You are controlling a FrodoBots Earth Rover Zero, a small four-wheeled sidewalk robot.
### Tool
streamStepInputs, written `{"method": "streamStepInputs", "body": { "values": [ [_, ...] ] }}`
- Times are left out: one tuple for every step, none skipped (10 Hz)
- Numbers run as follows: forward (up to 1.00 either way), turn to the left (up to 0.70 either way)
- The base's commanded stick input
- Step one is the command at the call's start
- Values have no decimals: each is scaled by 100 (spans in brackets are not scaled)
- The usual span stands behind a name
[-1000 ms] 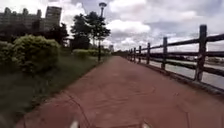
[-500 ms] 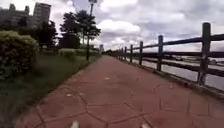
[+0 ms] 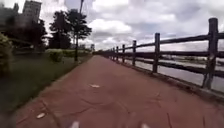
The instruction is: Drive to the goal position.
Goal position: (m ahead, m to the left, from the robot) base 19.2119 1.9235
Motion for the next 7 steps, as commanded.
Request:
{"method": "streamStepInputs", "body": {
  "values": [
    [100, 27],
    [100, 27],
    [100, 27],
    [100, 27],
    [100, 0],
    [100, 0],
    [100, 0]
  ]
}}
